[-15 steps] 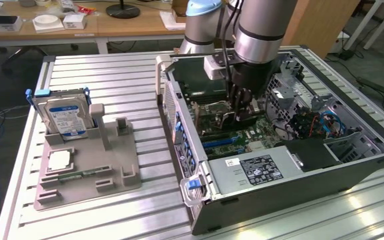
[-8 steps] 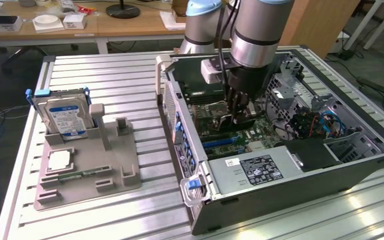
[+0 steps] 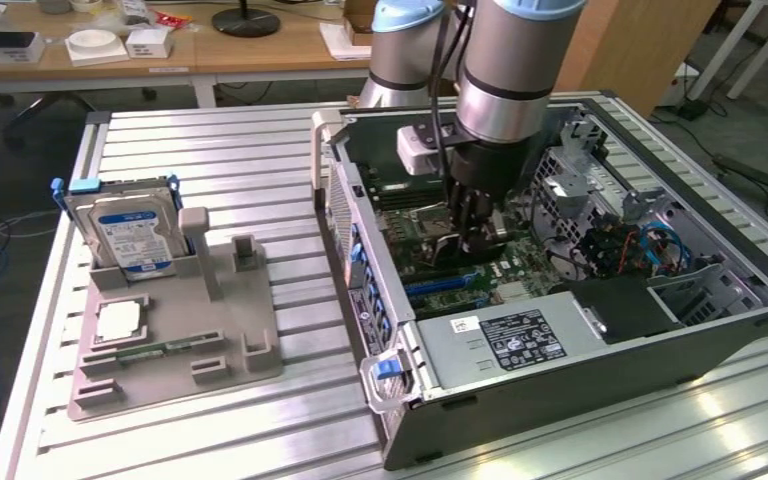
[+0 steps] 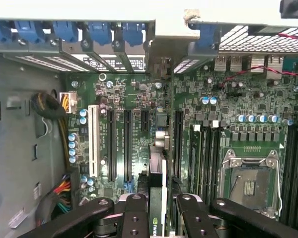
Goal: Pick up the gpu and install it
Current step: 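Insert the gpu into the slot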
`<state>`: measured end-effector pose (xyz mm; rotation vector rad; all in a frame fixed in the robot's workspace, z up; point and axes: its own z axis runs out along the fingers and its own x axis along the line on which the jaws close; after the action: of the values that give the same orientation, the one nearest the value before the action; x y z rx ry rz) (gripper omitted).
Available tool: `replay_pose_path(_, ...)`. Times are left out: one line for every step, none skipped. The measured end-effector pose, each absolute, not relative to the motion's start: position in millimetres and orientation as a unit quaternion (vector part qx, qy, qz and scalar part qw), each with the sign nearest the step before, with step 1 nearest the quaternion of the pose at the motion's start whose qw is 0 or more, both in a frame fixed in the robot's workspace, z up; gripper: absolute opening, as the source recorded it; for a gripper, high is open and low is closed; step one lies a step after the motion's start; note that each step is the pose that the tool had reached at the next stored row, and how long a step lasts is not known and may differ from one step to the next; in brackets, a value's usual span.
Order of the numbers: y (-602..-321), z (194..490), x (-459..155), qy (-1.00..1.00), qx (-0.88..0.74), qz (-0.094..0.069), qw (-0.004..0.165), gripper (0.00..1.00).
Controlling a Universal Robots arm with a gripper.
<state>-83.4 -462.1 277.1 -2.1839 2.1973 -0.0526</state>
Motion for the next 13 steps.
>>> replay_pose_path(-462.1, 276.0, -83.5, 0.709, -0.705, -0.017, 0.022, 0.26)
replay_pose_path(-462.1, 274.4, -83.5, 0.709, -0.705, -0.017, 0.022, 0.26)
replay_pose_path(-462.1, 273.1, -83.5, 0.709, -0.705, -0.017, 0.022, 0.26)
replay_pose_path(-462.0, 272.0, -83.6, 0.708, -0.705, -0.017, 0.022, 0.26)
replay_pose_path(-462.0, 271.4, -83.5, 0.708, -0.706, -0.018, 0.022, 0.26)
replay_pose_path(-462.0, 271.3, -83.6, 0.708, -0.706, -0.018, 0.022, 0.26)
replay_pose_path(-462.0, 271.3, -83.6, 0.708, -0.706, -0.018, 0.023, 0.26)
replay_pose_path(-462.0, 271.3, -83.6, 0.708, -0.706, -0.018, 0.023, 0.26)
replay_pose_path(-462.0, 271.2, -83.6, 0.708, -0.706, -0.018, 0.023, 0.26)
replay_pose_path(-462.0, 271.2, -83.6, 0.708, -0.706, -0.018, 0.023, 0.26)
replay_pose_path(-462.0, 271.2, -83.6, 0.708, -0.706, -0.018, 0.023, 0.26)
replay_pose_path(-462.0, 271.7, -83.6, 0.708, -0.706, -0.019, 0.023, 0.26)
replay_pose_path(-461.8, 273.0, -83.7, 0.708, -0.706, -0.019, 0.024, 0.26)
